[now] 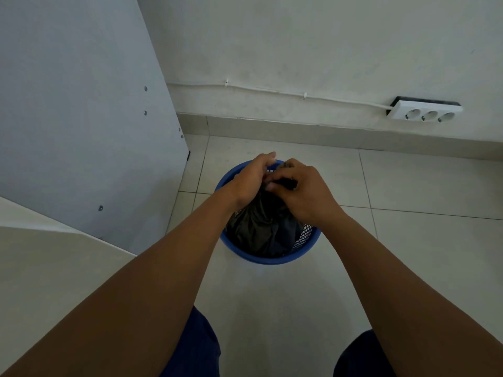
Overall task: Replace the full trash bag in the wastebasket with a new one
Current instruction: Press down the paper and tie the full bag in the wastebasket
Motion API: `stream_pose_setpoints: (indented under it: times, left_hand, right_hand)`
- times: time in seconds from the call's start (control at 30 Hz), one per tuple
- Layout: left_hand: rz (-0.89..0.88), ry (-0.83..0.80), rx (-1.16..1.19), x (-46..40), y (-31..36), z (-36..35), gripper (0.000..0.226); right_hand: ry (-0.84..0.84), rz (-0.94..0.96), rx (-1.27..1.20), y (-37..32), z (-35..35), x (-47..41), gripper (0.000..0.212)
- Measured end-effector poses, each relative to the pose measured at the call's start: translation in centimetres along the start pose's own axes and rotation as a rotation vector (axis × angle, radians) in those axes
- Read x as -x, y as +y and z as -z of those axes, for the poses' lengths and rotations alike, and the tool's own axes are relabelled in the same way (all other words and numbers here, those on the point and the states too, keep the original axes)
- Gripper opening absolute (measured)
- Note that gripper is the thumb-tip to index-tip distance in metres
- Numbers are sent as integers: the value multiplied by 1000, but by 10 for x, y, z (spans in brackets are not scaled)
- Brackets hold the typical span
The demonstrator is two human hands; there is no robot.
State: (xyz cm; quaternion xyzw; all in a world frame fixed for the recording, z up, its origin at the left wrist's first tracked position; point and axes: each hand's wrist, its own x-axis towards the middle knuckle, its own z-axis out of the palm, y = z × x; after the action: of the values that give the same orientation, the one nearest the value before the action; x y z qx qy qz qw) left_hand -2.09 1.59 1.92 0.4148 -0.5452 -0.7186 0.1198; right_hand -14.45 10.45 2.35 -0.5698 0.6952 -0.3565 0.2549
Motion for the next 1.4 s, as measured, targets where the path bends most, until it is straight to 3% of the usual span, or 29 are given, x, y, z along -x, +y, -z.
stream_pose_setpoints:
  times: [0.13, 0.4, 0.57, 0.77, 0.9, 1.13, 1.23, 1.4]
  left_hand:
    - [-66, -17, 75, 2, -5, 6, 34]
    - [-177, 4, -365, 1, -15, 22, 85]
    - [-393, 80, -555, 6, -13, 23, 85]
    - [-673, 160, -674, 2, -12, 17, 63]
    - [-717, 92, -620, 1, -12, 14, 56]
    - [-540, 43, -486, 0, -12, 23, 51]
    - [-542, 71, -531, -1, -14, 26, 52]
    - [-649, 137, -649, -4, -17, 25, 43]
  right_hand:
    - [95, -171, -325, 3, 2, 4, 12]
    - [154, -526, -783, 1, -3, -1, 19]
    - [200, -626, -868, -10, 0, -5, 13]
    - [309, -615, -777, -13, -1, -12, 11]
    - [326, -465, -368, -6, -2, -17, 6]
    - [-54, -140, 57, -2, 11, -13, 26]
    - [-61, -159, 167, -2, 10, -18, 19]
    - [-107, -277, 28, -4, 5, -12, 15]
